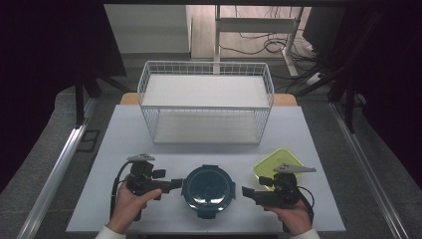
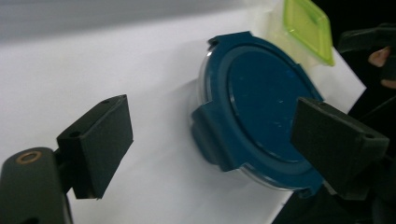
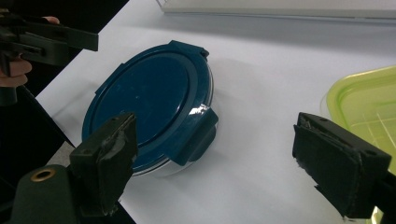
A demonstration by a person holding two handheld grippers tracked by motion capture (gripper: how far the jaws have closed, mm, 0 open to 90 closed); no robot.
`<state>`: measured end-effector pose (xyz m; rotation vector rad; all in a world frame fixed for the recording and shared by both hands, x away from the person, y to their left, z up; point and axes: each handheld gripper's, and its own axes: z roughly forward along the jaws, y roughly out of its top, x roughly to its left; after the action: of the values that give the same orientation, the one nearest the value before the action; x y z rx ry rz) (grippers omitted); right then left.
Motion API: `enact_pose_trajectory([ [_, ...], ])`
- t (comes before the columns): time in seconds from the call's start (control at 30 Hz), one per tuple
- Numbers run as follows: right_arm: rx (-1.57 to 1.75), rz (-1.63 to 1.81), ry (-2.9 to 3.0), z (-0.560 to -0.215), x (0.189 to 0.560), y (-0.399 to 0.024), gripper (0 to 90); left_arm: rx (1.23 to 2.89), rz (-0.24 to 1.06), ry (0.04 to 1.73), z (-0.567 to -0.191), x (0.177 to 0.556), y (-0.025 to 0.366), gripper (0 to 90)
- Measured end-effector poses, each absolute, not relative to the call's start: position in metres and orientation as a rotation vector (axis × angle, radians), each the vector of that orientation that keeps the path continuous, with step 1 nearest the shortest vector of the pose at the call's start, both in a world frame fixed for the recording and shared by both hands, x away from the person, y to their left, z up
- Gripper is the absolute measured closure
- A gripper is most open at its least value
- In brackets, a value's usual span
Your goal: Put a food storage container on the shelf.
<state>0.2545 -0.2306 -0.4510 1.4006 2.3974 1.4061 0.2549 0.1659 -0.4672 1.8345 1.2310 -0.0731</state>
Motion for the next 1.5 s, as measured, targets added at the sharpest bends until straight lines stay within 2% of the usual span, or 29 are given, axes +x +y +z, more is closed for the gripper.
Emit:
enact_pose_trajectory([
  [0.4, 1.467, 1.405, 2.457, -0.464, 0.256, -0.215, 13.7, 1.824, -0.217, 1.245, -0.481, 0.257, 0.152, 9.3],
  [0.57, 1.482, 1.394, 2.476, -0.47, 0.257, -0.206, 13.7, 1.815, -0.197, 1.26, -0.484, 0.257, 0.148, 10.8],
  [1.03, 1.531, 1.37, 2.523, -0.483, 0.261, -0.178, 13.8, 1.854, -0.29, 1.24, -0.497, 0.263, 0.133, 12.3],
  [1.27, 1.629, 1.377, 2.501, -0.492, 0.266, -0.176, 13.5, 1.822, -0.363, 1.251, -0.505, 0.266, 0.131, 12.5],
  [1.5, 1.706, 1.395, 2.496, -0.498, 0.272, -0.175, 13.4, 1.824, -0.376, 1.268, -0.51, 0.268, 0.13, 12.4],
])
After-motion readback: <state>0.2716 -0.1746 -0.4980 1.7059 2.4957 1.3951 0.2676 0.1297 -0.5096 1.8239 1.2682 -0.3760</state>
